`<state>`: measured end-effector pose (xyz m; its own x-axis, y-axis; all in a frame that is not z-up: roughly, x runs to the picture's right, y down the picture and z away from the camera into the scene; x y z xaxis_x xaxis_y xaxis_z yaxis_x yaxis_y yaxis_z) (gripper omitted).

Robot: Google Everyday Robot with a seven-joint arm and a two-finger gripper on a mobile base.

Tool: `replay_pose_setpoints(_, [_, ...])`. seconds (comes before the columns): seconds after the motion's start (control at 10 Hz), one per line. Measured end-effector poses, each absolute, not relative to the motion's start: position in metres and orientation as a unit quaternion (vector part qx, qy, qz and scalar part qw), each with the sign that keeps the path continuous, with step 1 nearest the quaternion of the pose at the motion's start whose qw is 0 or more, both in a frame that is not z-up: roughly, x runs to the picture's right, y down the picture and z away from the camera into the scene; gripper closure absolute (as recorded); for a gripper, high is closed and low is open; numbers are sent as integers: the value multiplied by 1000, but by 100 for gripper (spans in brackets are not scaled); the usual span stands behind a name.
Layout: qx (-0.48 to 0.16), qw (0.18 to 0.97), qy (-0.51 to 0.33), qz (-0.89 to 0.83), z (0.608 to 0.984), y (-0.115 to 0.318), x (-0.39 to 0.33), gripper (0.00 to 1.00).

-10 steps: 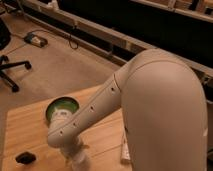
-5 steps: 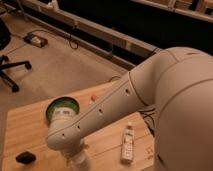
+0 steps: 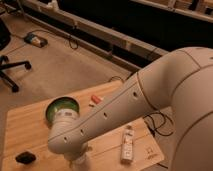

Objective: Place the ceramic cup over the eraser

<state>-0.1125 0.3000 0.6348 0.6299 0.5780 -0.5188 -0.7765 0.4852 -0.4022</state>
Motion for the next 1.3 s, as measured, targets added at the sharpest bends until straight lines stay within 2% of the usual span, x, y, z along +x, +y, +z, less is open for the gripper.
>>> replay_pose_setpoints(0.3, [-333,835,165,405,650,313,-106,38])
replay_pose_setpoints(0.7, [-335,840,164,395,646,314,-112,80])
replay_pose_setpoints(0.9, [-330,844,164,389,642,313,-116,95])
replay_pose_setpoints(1.0, [-325,848,164,385,637,311,-121,100])
replay_pose_setpoints(1.3, [-318,856,161,375,632,303,-135,100])
